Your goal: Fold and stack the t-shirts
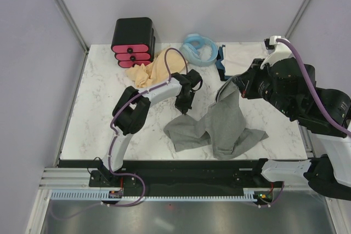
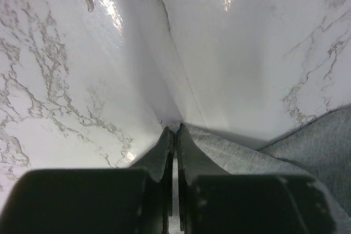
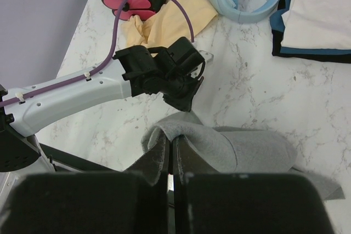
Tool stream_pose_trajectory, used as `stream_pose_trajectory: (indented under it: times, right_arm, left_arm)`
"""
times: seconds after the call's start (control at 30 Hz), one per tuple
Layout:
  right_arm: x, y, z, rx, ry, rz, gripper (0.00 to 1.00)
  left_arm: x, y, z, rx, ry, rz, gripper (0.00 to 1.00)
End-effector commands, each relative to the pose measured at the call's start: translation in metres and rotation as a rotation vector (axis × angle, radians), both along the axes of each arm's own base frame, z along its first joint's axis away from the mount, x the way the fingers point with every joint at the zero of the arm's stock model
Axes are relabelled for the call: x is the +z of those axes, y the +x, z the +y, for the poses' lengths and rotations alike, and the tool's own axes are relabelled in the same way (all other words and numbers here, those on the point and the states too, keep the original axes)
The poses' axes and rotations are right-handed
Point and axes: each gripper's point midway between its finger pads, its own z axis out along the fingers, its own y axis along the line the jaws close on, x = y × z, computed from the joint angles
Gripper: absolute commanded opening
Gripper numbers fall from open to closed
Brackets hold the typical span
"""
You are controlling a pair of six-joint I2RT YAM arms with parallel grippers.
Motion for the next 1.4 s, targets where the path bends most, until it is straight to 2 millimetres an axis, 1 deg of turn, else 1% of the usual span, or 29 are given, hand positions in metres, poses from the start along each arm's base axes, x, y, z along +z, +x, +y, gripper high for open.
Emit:
stream_pose_trajectory:
  times: [0.0, 0.07, 0.1, 0.2, 0.23, 0.27, 0.3, 0.33, 0.37, 0.4, 0.43, 0.53, 0.57, 0.6, 0.63, 0.67, 0.7, 0.73, 0.77, 0.8, 0.87, 0.9, 0.97, 1.0, 1.1, 1.17, 1.27, 1.3, 1.37]
  right_arm:
    - [0.011, 0.005, -0.001, -0.029, 0.044, -0.036, 0.00]
    - [0.007, 0.006, 0.000, -0.027, 0.028, -0.031, 0.00]
    - [0.005, 0.007, 0.000, -0.032, 0.026, -0.027, 0.00]
    - [-0.005, 0.009, -0.001, -0.049, 0.007, -0.010, 0.00]
    - [-0.009, 0.012, -0.004, -0.072, -0.007, -0.007, 0.00]
    - [-0.012, 0.013, -0.005, -0.085, -0.013, -0.003, 0.00]
    - [-0.016, 0.014, -0.006, -0.097, -0.021, 0.005, 0.00]
    - [-0.018, 0.017, -0.008, -0.120, -0.032, 0.003, 0.00]
    - [-0.021, 0.020, -0.008, -0.129, -0.048, 0.007, 0.00]
    - [-0.025, 0.022, -0.008, -0.139, -0.070, 0.012, 0.00]
    - [-0.029, 0.026, -0.010, -0.158, -0.092, 0.014, 0.00]
    - [-0.043, 0.036, -0.007, -0.182, -0.157, 0.031, 0.00]
    - [-0.046, 0.042, -0.011, -0.210, -0.181, 0.032, 0.00]
    - [-0.046, 0.045, -0.013, -0.224, -0.185, 0.031, 0.00]
    - [-0.047, 0.049, -0.016, -0.242, -0.191, 0.033, 0.00]
    - [-0.047, 0.055, -0.023, -0.278, -0.201, 0.036, 0.00]
    - [-0.046, 0.058, -0.027, -0.294, -0.202, 0.036, 0.00]
    - [-0.046, 0.062, -0.031, -0.311, -0.207, 0.037, 0.00]
    - [-0.048, 0.069, -0.038, -0.338, -0.214, 0.047, 0.00]
    - [-0.047, 0.072, -0.040, -0.343, -0.217, 0.047, 0.00]
    - [-0.049, 0.081, -0.046, -0.365, -0.251, 0.052, 0.00]
    - [-0.043, 0.084, -0.049, -0.381, -0.250, 0.041, 0.00]
    - [-0.039, 0.089, -0.055, -0.418, -0.246, 0.033, 0.00]
    - [-0.028, 0.089, -0.060, -0.443, -0.231, 0.011, 0.00]
    - [-0.010, 0.090, -0.068, -0.483, -0.196, -0.031, 0.00]
    - [-0.004, 0.088, -0.073, -0.489, -0.203, -0.051, 0.00]
    - [0.004, 0.081, -0.084, -0.509, -0.209, -0.076, 0.00]
    - [0.008, 0.078, -0.088, -0.516, -0.208, -0.086, 0.00]
    - [0.015, 0.070, -0.101, -0.559, -0.202, -0.112, 0.00]
  left_arm:
    - [-0.070, -0.036, 0.011, -0.041, 0.096, 0.121, 0.02]
    - [-0.064, -0.033, 0.009, -0.045, 0.084, 0.105, 0.02]
    - [-0.061, -0.026, 0.014, -0.040, 0.110, 0.067, 0.02]
    - [-0.037, -0.011, 0.024, -0.012, 0.135, -0.028, 0.02]
    - [-0.016, -0.007, 0.028, 0.005, 0.112, -0.067, 0.02]
    - [-0.006, 0.001, 0.036, 0.034, 0.094, -0.086, 0.02]
    - [0.003, -0.001, 0.038, 0.048, 0.047, -0.084, 0.02]
    - [0.032, 0.011, 0.046, 0.109, -0.031, -0.118, 0.02]
    - [0.048, 0.011, 0.048, 0.133, -0.089, -0.120, 0.02]
    - [0.057, 0.011, 0.058, 0.162, -0.105, -0.129, 0.02]
    - [0.088, 0.019, 0.069, 0.200, -0.150, -0.191, 0.02]
    - [0.128, 0.027, 0.101, 0.271, -0.142, -0.297, 0.02]
    - [0.155, 0.027, 0.113, 0.301, -0.157, -0.357, 0.02]
    - [0.172, 0.030, 0.122, 0.329, -0.171, -0.393, 0.02]
    - [0.184, 0.030, 0.139, 0.376, -0.166, -0.411, 0.02]
    - [0.210, 0.030, 0.153, 0.411, -0.182, -0.477, 0.02]
    - [0.227, 0.031, 0.162, 0.434, -0.193, -0.516, 0.02]
    - [0.237, 0.031, 0.180, 0.478, -0.183, -0.538, 0.02]
    - [0.257, 0.028, 0.192, 0.506, -0.195, -0.589, 0.02]
    - [0.275, 0.028, 0.200, 0.524, -0.207, -0.627, 0.02]
    - [0.295, 0.025, 0.222, 0.562, -0.182, -0.678, 0.02]
    - [0.315, 0.021, 0.228, 0.566, -0.192, -0.725, 0.02]
    - [0.326, 0.014, 0.243, 0.582, -0.148, -0.752, 0.02]
    - [0.340, 0.010, 0.248, 0.597, -0.155, -0.786, 0.02]
    - [0.363, -0.001, 0.262, 0.644, -0.160, -0.844, 0.02]
    - [0.383, -0.013, 0.273, 0.698, -0.178, -0.906, 0.02]
    - [0.394, -0.028, 0.285, 0.761, -0.173, -0.931, 0.02]
    - [0.392, -0.034, 0.289, 0.778, -0.158, -0.919, 0.02]
    - [0.402, -0.046, 0.301, 0.822, -0.136, -0.947, 0.02]
